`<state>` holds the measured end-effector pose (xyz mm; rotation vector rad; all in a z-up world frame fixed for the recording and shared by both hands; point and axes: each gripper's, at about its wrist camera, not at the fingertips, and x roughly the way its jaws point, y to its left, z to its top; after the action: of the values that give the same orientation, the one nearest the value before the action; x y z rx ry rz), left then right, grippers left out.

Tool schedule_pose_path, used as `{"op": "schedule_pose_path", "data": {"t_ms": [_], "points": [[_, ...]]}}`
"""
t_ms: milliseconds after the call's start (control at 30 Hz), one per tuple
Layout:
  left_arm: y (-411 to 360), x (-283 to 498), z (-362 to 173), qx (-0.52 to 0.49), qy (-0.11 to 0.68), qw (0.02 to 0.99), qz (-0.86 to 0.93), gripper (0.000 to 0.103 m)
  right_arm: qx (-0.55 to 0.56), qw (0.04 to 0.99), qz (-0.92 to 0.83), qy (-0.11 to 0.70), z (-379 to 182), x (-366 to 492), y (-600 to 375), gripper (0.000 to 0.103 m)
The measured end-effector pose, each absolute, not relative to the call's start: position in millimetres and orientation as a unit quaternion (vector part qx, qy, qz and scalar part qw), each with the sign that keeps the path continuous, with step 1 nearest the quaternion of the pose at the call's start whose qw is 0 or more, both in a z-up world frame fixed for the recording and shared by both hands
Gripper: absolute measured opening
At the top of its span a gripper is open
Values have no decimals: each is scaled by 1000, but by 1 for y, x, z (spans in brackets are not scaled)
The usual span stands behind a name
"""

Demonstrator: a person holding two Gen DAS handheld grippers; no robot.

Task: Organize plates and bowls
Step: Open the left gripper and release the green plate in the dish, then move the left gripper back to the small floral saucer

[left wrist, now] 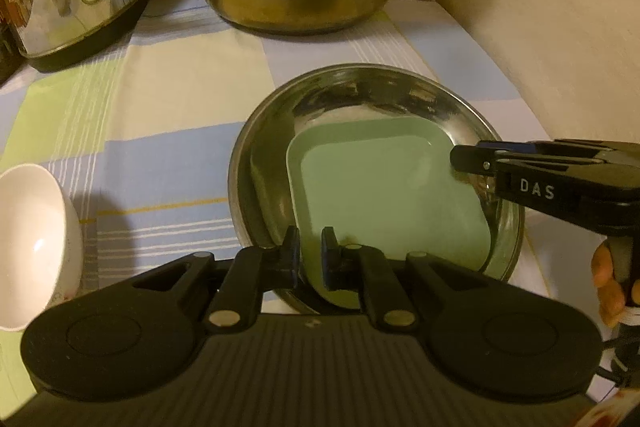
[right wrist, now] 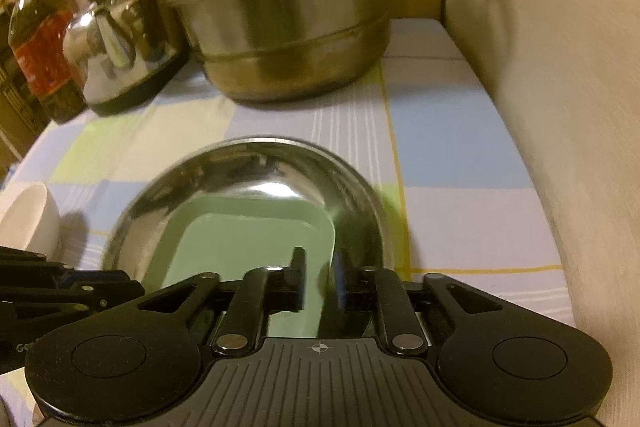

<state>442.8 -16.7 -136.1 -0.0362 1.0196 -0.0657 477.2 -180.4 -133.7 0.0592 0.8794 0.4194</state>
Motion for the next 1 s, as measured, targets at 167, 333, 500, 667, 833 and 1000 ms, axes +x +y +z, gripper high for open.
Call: {"op": "schedule_pose_path", "data": {"t_ms": [167,333,500,667,833,1000], "points": [[-17,439,-128,-18,482,875,-34,14,38,888,204,410,-120,471,-185,40],[-18,430,-116,-14,476,879,-33,14,55,889,204,407,-106,463,-192,40],[-16,415,-100,-21,471,881,-31,17,85,887,201,407,-89,454,-202,41],[-7,396,-82,-27,466,884,-19,19,115,884,200,407,-70,441,-213,42],[4,369,-66,-43,464,885,-2,20,137,879,212,405,-54,421,-223,45],[11,339,-55,-48,468,882,13,20,147,873,223,407,-42,397,-227,51]]}}
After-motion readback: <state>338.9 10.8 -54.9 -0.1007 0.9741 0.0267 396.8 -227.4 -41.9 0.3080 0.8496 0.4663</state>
